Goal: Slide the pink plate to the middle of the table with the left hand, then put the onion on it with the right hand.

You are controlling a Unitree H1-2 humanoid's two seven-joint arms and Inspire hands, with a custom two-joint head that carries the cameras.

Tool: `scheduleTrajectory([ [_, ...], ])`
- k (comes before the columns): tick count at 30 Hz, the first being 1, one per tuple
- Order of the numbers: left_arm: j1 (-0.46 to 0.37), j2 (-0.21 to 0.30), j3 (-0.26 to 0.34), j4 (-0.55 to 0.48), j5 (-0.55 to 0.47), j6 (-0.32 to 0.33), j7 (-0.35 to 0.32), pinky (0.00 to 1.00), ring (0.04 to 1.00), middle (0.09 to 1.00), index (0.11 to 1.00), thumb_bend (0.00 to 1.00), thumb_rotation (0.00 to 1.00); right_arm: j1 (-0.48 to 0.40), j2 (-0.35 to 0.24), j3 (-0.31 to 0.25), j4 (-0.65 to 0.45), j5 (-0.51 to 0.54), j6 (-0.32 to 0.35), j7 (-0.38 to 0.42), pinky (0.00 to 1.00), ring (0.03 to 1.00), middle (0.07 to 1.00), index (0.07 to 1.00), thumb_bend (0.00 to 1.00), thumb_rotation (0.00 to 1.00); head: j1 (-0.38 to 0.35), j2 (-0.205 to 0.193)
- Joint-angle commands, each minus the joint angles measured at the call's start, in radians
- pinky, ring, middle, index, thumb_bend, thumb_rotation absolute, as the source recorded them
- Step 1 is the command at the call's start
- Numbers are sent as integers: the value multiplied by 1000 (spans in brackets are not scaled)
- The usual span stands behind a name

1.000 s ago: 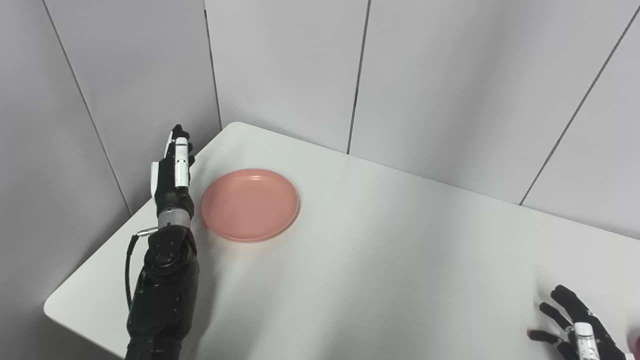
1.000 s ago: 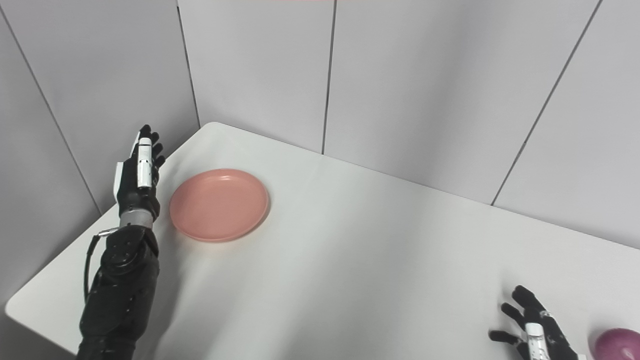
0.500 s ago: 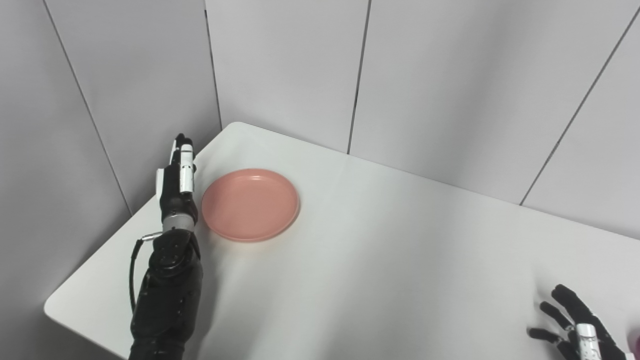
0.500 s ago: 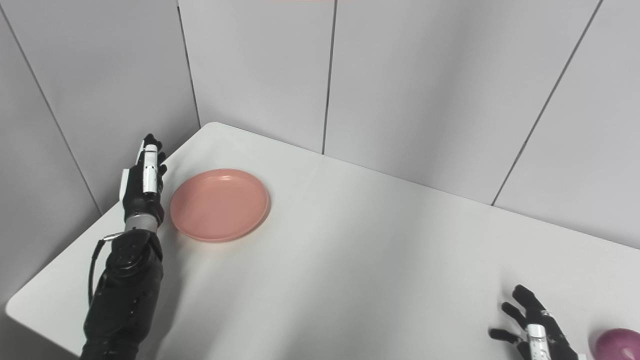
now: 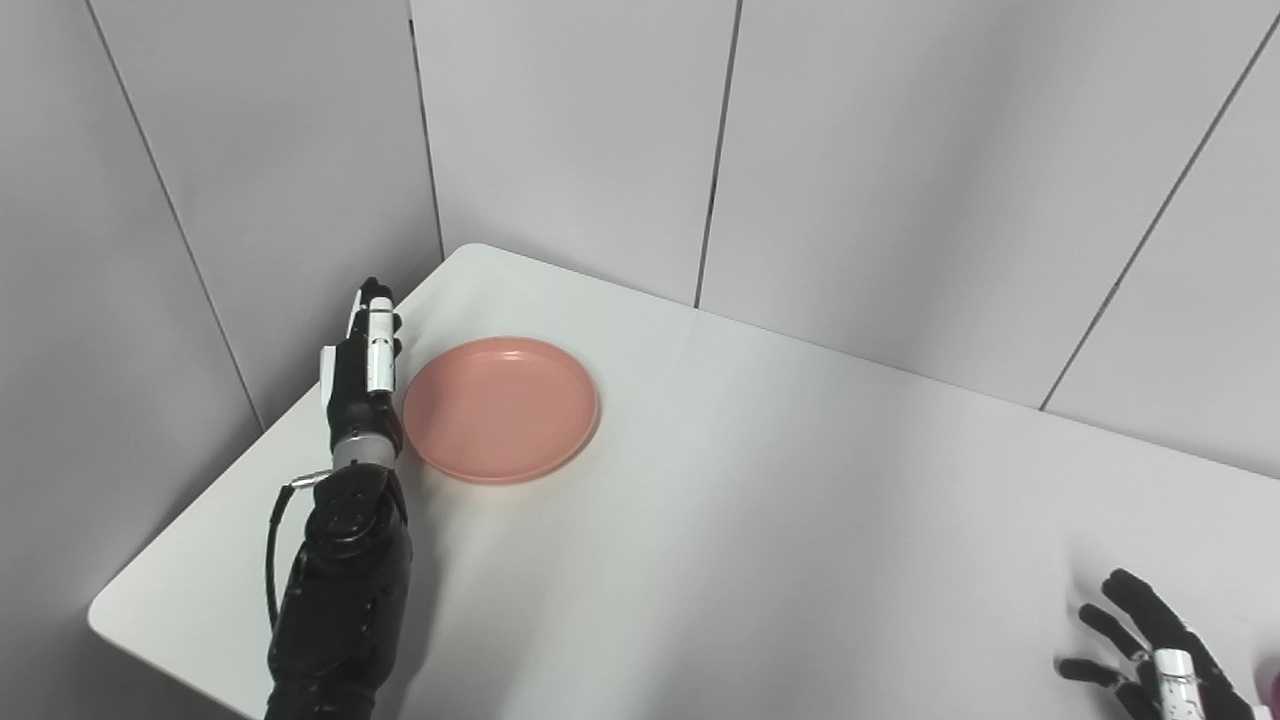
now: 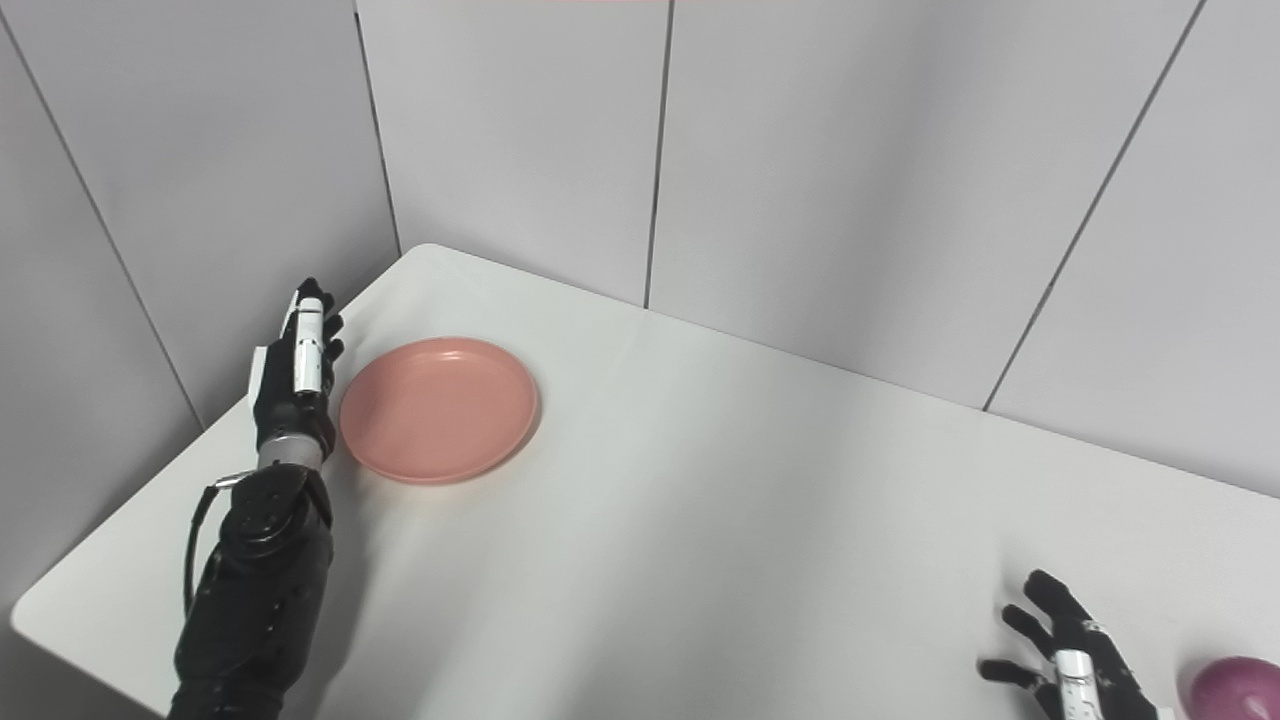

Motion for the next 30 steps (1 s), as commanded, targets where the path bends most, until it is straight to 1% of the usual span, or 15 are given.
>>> scheduleTrajectory([
  [1,-14,15,-7,-13,7,-17,-3,950,942,951,935,359,1000,-20,-8,-6,-32,6,-20,8,492,777,835,793,850,822,0,3],
  [3,-14,14,-10,-12,8,-13,-3,946,941,949,935,365,1000,-20,-6,-5,-36,6,-17,5,482,775,834,790,864,821,0,3],
  [6,-13,16,-17,-8,7,-13,-5,937,934,943,928,362,1000,-18,-4,-5,-39,4,-11,2,480,775,833,786,842,818,0,5],
  [9,-14,18,-19,-1,0,-12,-10,936,935,942,925,363,1000,-19,-5,-5,-36,3,-11,2,487,782,840,789,863,823,1,5],
  [11,-15,19,-18,4,-4,-11,-11,936,933,938,916,370,1000,-19,-4,-5,-38,3,-10,1,487,780,839,788,851,823,1,6],
  [19,-19,26,-32,27,-29,-5,-57,936,940,944,914,375,1000,-18,-2,-3,-52,-3,9,-3,490,788,847,793,858,816,-1,10],
  [20,-20,26,-33,28,-31,-1,-60,932,939,942,914,381,1000,-18,-2,-3,-54,-2,12,-3,491,791,848,794,827,814,-1,10],
  [22,-21,26,-35,31,-33,-1,-66,931,939,941,915,384,1000,-18,0,-4,-56,0,16,-4,491,792,849,795,802,810,-1,10],
  [24,-20,25,-40,30,-30,2,-69,925,934,937,914,396,1000,-18,-1,-4,-56,2,14,-2,489,793,851,797,825,812,-1,10],
  [30,-22,14,-38,21,-63,19,-85,935,942,942,921,386,1000,-18,-2,-5,-50,8,4,3,485,795,852,799,844,803,-3,13],
])
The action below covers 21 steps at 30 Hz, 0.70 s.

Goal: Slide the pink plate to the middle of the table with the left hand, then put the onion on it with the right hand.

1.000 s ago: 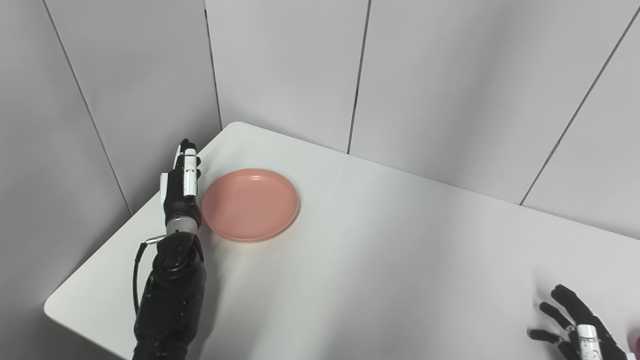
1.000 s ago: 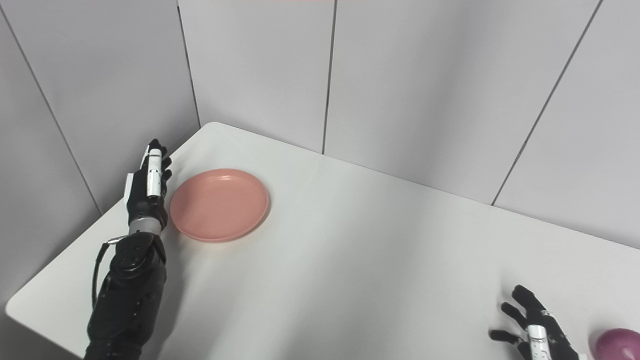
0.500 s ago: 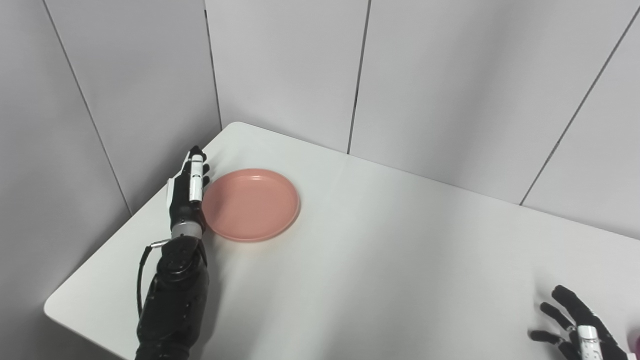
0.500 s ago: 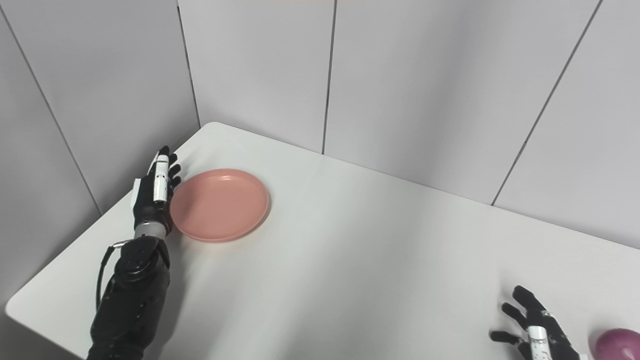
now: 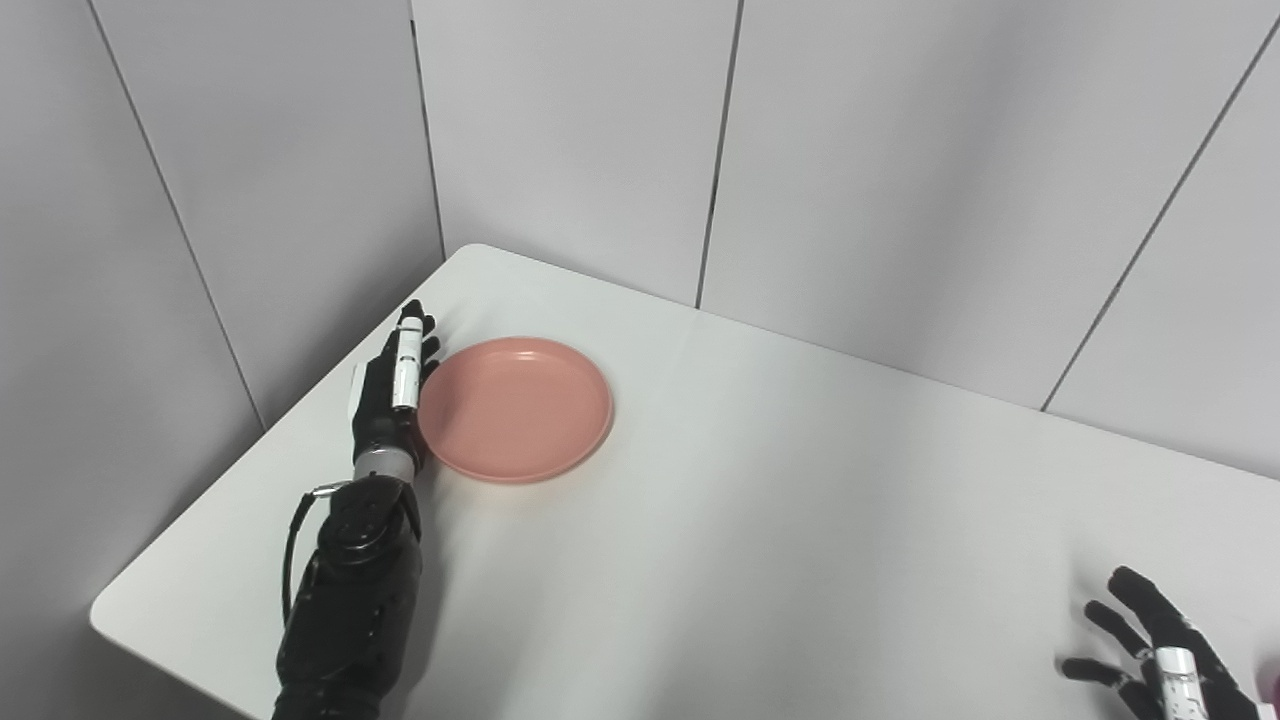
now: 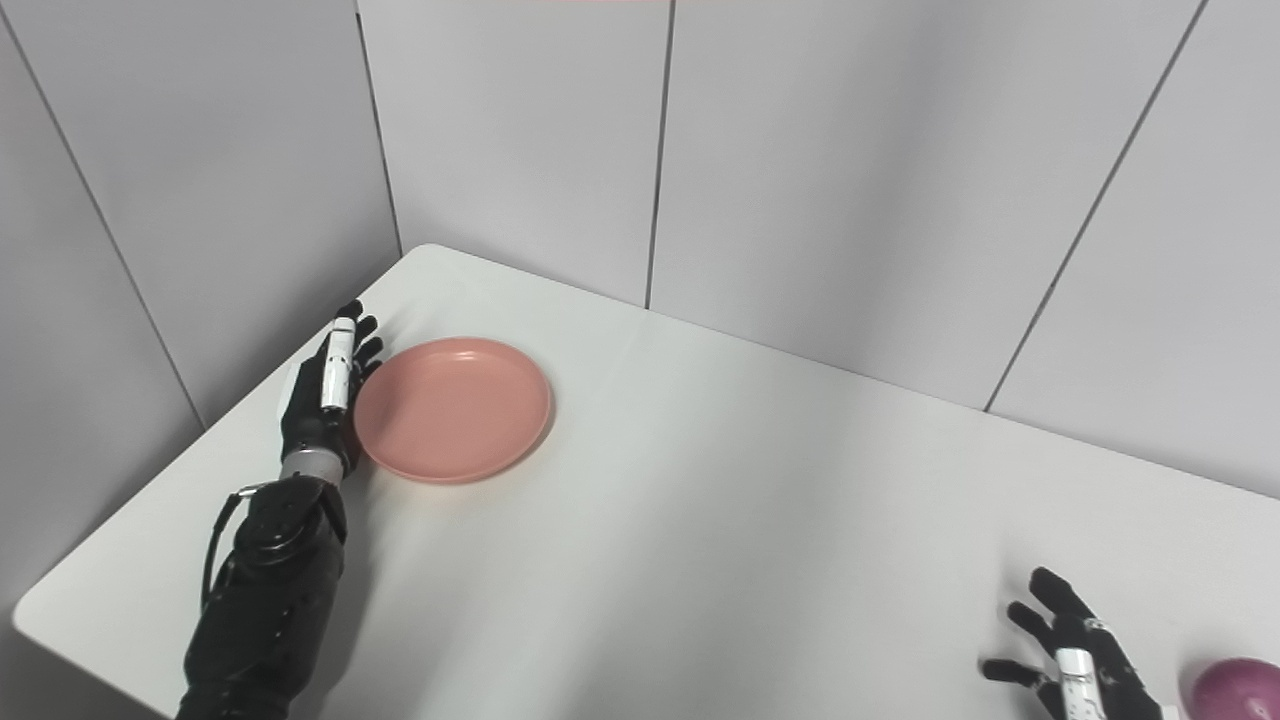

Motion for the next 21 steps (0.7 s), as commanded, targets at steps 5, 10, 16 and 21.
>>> scheduleTrajectory([
  [5,-38,12,-10,-8,-54,2,-38,934,942,945,926,371,1000,-17,-2,-3,-34,4,-11,4,488,794,853,801,832,806,-1,2],
  [10,-48,14,-24,11,-72,-5,-67,928,944,943,919,355,1000,-15,-2,-2,-33,6,-15,7,493,800,858,809,807,805,-8,5],
  [16,-61,14,-50,26,-87,-5,-93,946,950,950,919,381,1000,-18,5,0,-42,6,1,2,454,793,852,802,779,796,-13,7],
  [21,-70,8,-71,32,-88,-15,-96,944,950,952,922,389,1000,-18,2,-3,-31,14,-12,8,467,803,859,812,750,789,-20,14],
])
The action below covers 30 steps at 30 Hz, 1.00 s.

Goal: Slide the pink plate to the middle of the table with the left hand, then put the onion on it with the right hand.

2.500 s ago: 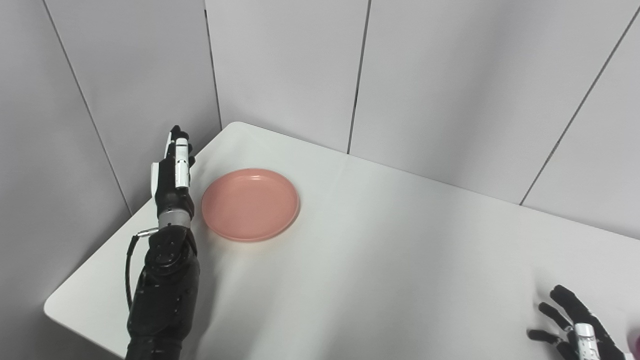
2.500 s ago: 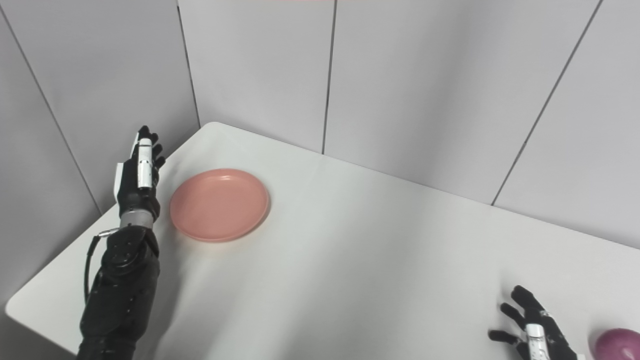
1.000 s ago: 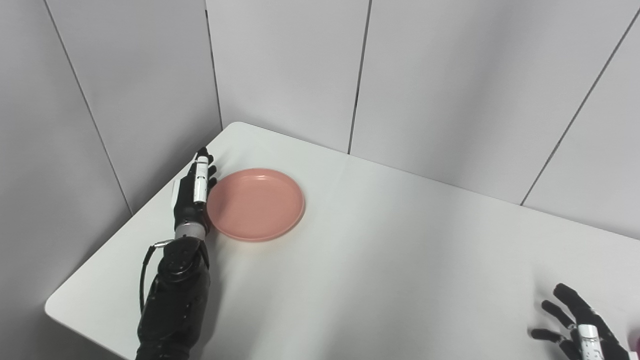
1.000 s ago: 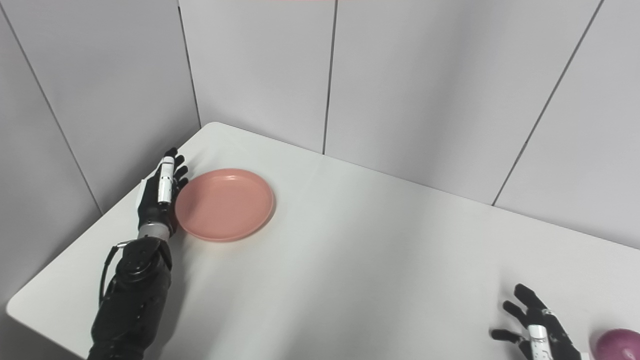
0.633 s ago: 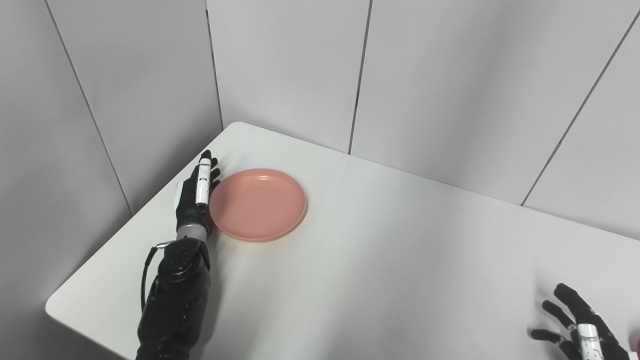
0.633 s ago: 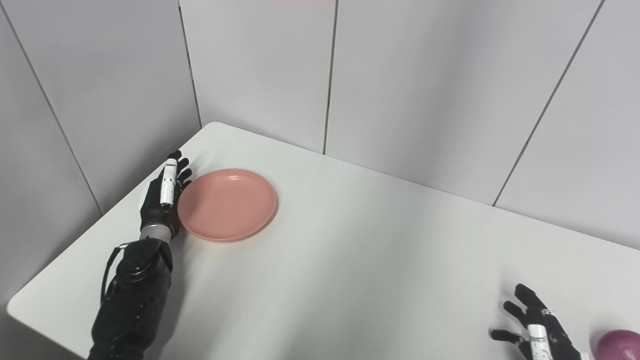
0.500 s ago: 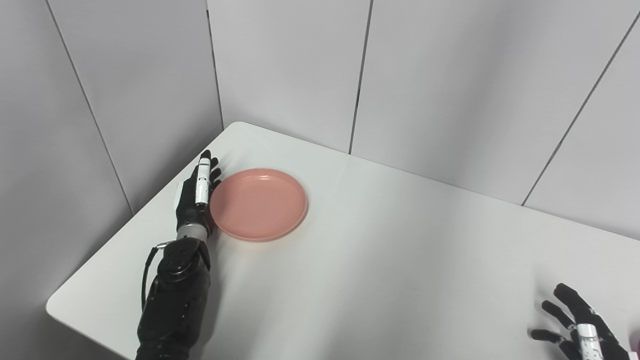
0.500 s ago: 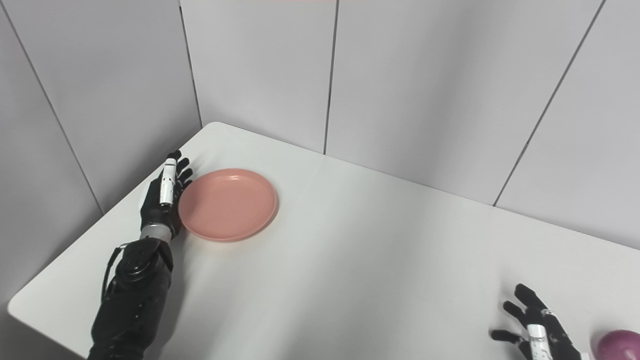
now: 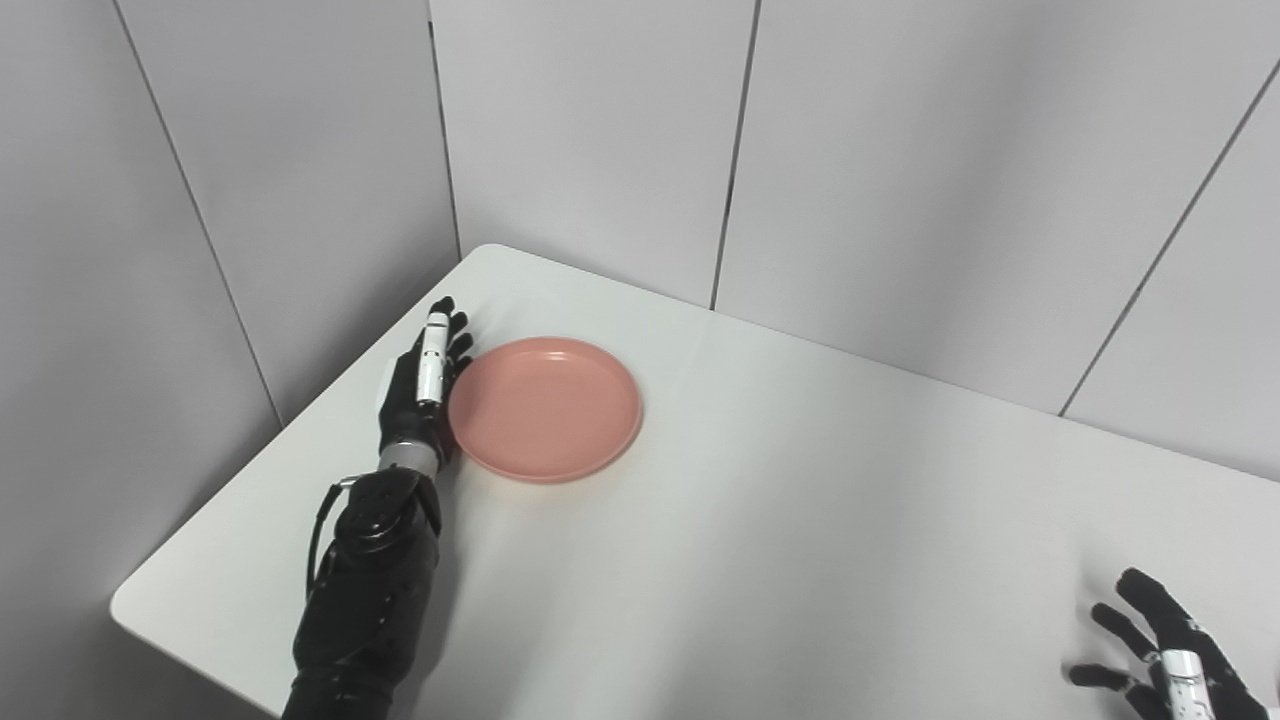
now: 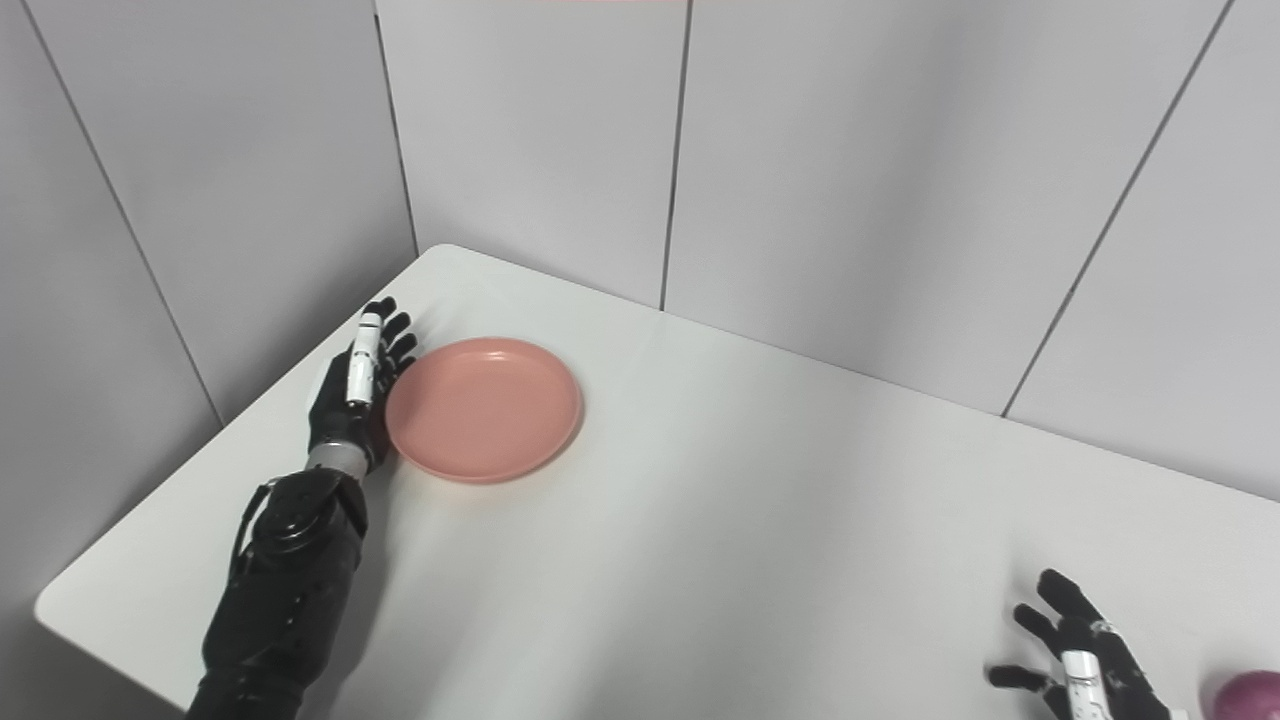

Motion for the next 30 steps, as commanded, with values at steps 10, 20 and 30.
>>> scheduleTrajectory([
  [10,-60,-21,-65,-5,-2,-4,-41,933,941,943,915,409,1000,-17,2,-2,-33,5,-13,2,570,839,883,839,703,787,-12,11],
  [20,-78,-48,-107,-3,4,3,-45,923,940,946,927,408,1000,-15,14,0,-50,1,10,-4,742,888,923,889,594,820,-37,26],
  [30,-92,-79,-140,10,23,-1,-41,920,932,942,930,409,1000,-11,10,4,-45,-18,-3,-7,927,943,962,942,479,899,-57,37],
])
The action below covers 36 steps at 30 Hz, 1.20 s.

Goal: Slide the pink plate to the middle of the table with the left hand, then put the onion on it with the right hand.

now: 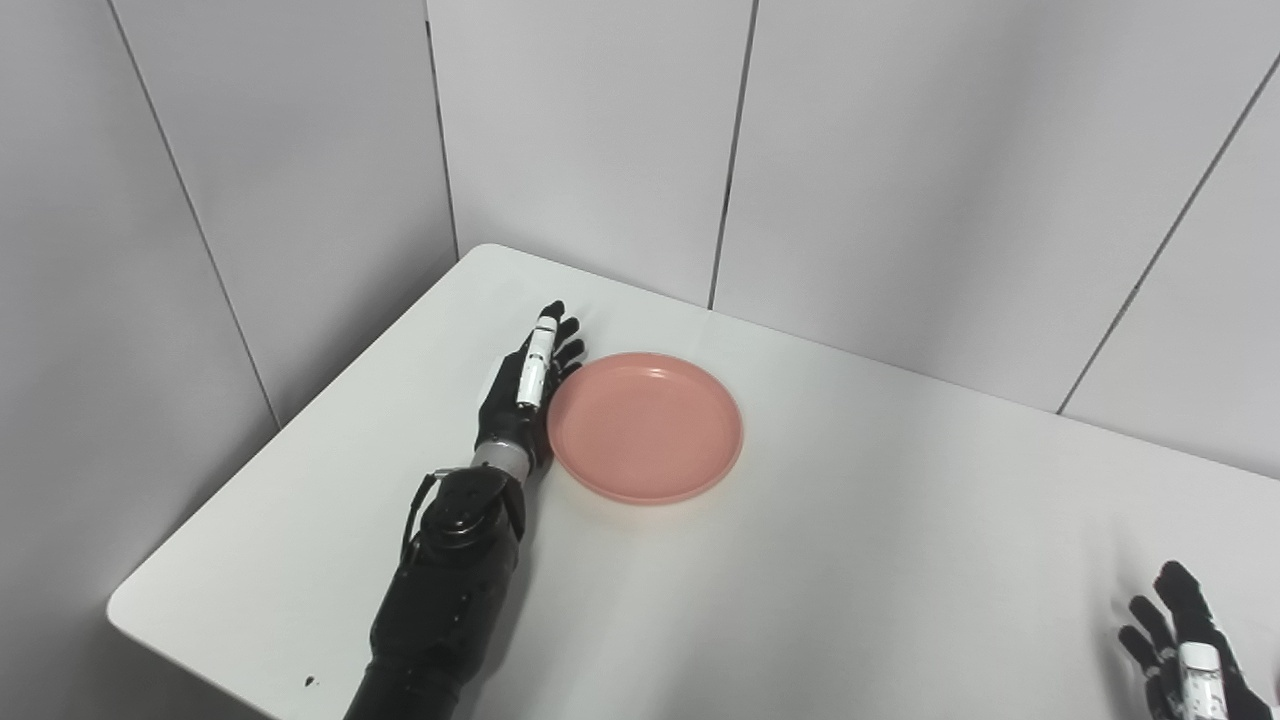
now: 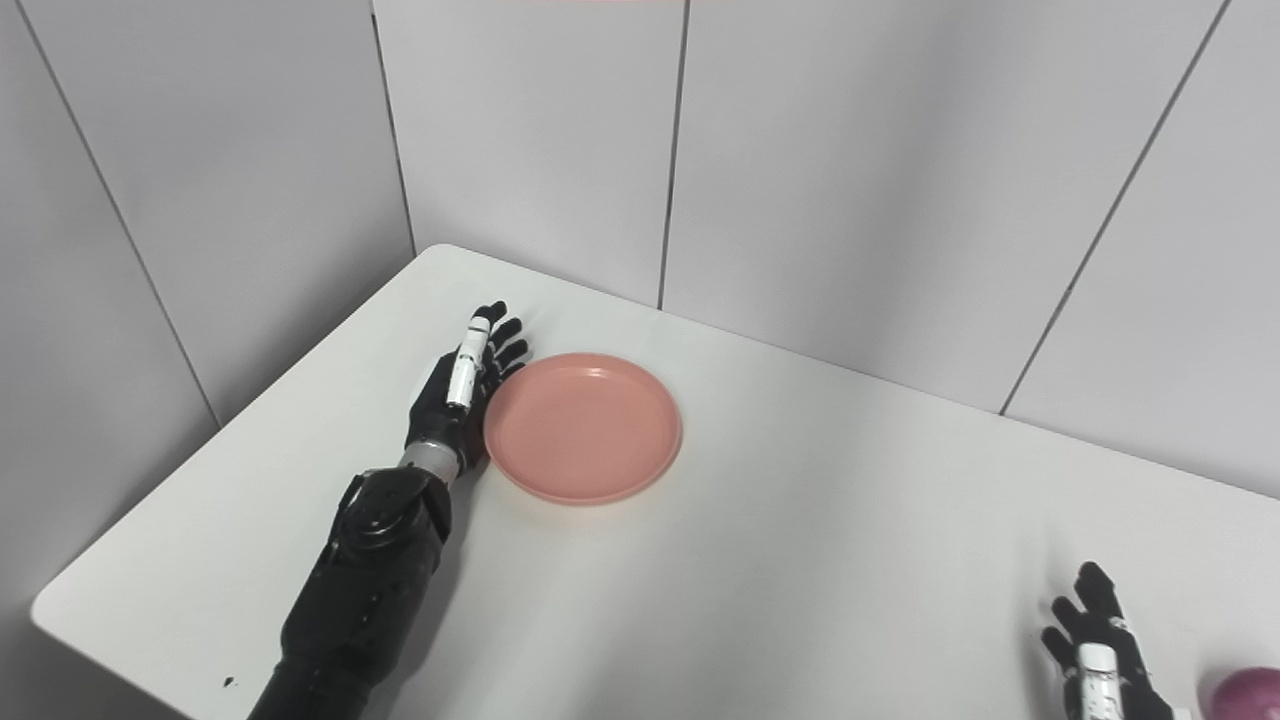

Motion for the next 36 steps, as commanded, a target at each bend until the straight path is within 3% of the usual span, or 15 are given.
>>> scheduleTrajectory([
  [1,-43,-13,-19,-11,12,-2,-15,924,937,944,929,412,1000,-12,-8,4,-19,-13,-23,2,927,943,962,943,476,915,-1,1],
  [6,-41,-33,-31,-25,24,13,-14,938,950,954,931,423,1000,-10,-11,10,-13,-23,-41,7,964,961,980,970,407,969,-23,9],
  [19,-48,-78,-56,-33,33,14,-15,943,954,963,940,422,1000,-17,20,12,-72,-12,51,-4,1000,1000,1000,999,98,1000,-65,25],
  [23,-49,-97,-67,-45,43,35,-7,934,954,960,943,422,1000,-14,21,20,-83,-25,48,-6,1000,1000,1000,999,38,1000,-82,31],
  [36,-36,-148,-107,-78,78,67,-15,942,931,947,933,409,1000,-8,21,34,-94,-38,33,-2,1000,1000,1000,1000,0,1000,-139,60],
])
